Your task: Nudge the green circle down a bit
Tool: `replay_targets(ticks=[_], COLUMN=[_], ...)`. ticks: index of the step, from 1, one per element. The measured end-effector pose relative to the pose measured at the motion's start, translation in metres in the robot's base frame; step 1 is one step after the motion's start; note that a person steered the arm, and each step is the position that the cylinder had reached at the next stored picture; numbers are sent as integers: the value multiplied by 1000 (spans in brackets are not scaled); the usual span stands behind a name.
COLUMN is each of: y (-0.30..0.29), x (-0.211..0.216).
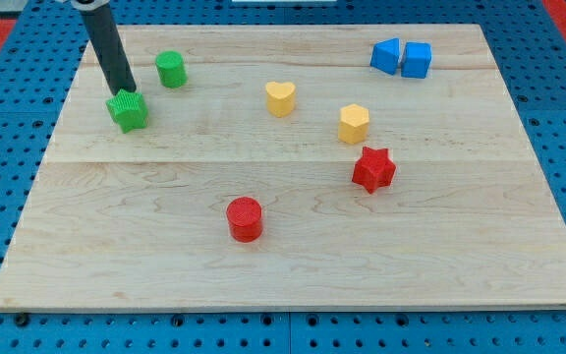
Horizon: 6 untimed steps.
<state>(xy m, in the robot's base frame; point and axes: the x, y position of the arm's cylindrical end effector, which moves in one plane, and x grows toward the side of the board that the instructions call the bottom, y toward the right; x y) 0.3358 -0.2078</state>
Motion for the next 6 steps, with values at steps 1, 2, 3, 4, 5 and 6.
replay_targets(ticks=[1, 2, 3, 4, 5, 6], y=[-5, -61, -52, -12, 15, 17], x=[-3, -50, -93, -79, -41, -37])
